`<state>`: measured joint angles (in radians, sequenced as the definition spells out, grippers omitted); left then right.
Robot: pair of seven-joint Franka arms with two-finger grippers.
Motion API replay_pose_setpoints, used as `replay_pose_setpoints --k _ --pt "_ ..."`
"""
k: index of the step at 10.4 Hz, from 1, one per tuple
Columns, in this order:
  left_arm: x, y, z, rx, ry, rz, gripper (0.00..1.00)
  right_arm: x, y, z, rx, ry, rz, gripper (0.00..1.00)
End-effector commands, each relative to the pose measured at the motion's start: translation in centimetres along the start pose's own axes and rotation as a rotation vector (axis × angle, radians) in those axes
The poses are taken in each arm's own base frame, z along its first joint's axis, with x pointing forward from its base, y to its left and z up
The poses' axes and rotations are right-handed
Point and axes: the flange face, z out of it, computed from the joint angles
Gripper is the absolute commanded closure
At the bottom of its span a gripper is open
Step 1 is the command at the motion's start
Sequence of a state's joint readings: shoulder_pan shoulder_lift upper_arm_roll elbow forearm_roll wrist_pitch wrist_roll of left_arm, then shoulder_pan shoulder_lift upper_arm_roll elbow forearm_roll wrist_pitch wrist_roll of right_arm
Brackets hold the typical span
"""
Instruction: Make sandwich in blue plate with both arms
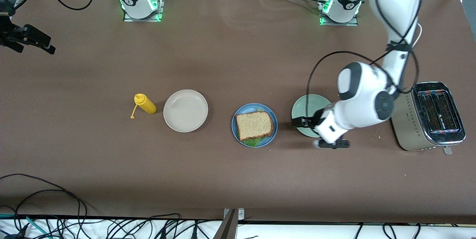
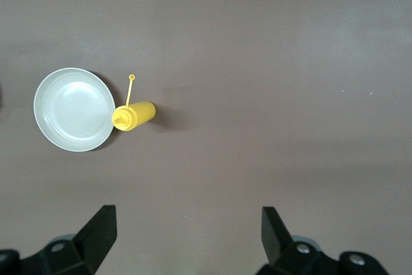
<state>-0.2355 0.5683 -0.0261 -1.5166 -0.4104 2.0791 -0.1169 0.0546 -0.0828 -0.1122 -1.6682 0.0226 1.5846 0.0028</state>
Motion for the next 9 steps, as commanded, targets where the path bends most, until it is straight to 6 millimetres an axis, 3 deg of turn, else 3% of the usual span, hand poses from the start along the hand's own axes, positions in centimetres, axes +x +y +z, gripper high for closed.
replay_pose_setpoints --k 1,2,3,4,7,9 --pt "-1.3 -5.9 -14.5 0.081 0.116 -0.021 0.00 0.2 0.1 -0.6 -0.008 -0.004 0.010 0.00" --pt "-2.1 -7.2 -17.9 0.109 0.143 -0.026 0.00 0.2 0.1 -0.6 -0.008 -0.004 0.010 0.00" --pt "-3.3 -7.2 -20.0 0.115 0.113 -0.026 0.00 0.2 0.1 -0.6 -0.008 -0.005 0.010 0.00" --pt "-4.3 -8.3 -22.8 0.126 0.122 -0.041 0.00 0.2 0.1 -0.6 -0.008 -0.004 0.010 0.00" --pt "-9.9 -6.7 -29.7 0.280 0.131 -0.001 0.00 0.2 0.1 -0.6 -0.008 -0.004 0.010 0.00" --pt "-13.1 -5.4 -33.4 0.308 0.166 -0.068 0.00 0.2 0.1 -0.6 -0.008 -0.002 0.011 0.00"
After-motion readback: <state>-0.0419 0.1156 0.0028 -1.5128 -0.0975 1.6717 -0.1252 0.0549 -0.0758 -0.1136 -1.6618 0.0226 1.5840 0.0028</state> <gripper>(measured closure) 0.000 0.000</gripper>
